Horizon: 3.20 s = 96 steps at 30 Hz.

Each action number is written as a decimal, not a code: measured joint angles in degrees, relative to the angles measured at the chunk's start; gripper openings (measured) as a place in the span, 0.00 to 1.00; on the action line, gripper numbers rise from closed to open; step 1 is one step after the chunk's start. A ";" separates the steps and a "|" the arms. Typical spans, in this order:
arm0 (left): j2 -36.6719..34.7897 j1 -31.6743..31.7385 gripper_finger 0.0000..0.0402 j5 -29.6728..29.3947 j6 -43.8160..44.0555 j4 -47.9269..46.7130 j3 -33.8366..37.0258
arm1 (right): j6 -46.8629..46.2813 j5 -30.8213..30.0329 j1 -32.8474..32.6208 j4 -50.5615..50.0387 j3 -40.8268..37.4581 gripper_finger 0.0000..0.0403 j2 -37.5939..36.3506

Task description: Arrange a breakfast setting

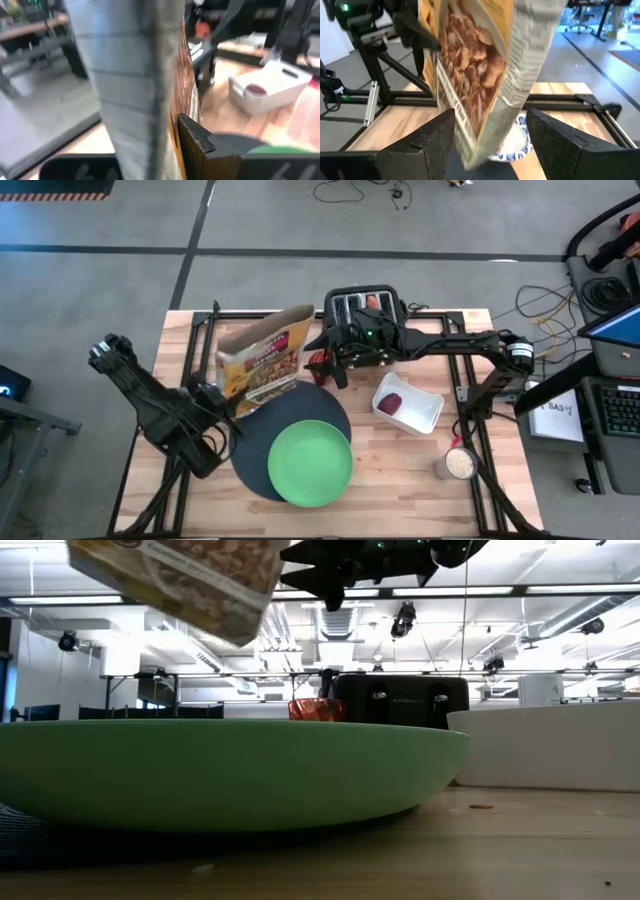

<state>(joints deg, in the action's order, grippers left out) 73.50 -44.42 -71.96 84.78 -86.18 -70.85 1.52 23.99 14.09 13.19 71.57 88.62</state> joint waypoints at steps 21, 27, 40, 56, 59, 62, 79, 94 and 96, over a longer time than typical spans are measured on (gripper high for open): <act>-11.19 1.82 0.00 44.89 11.73 -3.88 0.13 | 3.12 -7.76 2.09 -23.60 -1.20 0.58 -11.83; -14.41 1.77 0.00 57.32 15.50 -3.84 3.51 | 4.30 -8.93 2.07 -23.79 -2.64 0.58 -15.12; -18.90 1.79 0.00 70.74 19.79 -3.84 3.86 | 4.74 -9.23 2.20 -23.45 -5.25 0.58 -16.11; -23.39 1.79 0.00 81.33 27.96 -3.86 -1.62 | 6.92 -9.23 2.20 -19.44 -12.91 0.58 -16.09; -24.51 1.78 0.00 81.65 30.93 -3.91 -1.59 | 8.75 -9.22 2.31 -17.29 -14.05 0.58 -16.09; -25.57 1.79 0.00 81.50 35.67 -3.96 -1.97 | 11.30 -9.09 2.70 -16.44 -14.16 0.58 -16.13; -26.62 1.95 0.00 76.99 44.37 -3.81 -3.29 | 12.82 -7.34 14.86 -14.29 -15.01 0.58 -18.66; -24.08 2.12 0.00 75.59 40.79 -3.86 -3.26 | 13.51 -4.13 16.32 -12.18 -16.04 0.58 -17.88; -23.92 2.16 0.00 75.95 37.75 -3.79 -3.24 | 13.49 -4.26 16.33 -12.20 -16.04 0.58 -17.88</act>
<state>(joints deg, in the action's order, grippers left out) 49.58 -42.27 3.99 122.53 -89.97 -74.09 15.01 19.73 30.43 0.99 55.53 70.74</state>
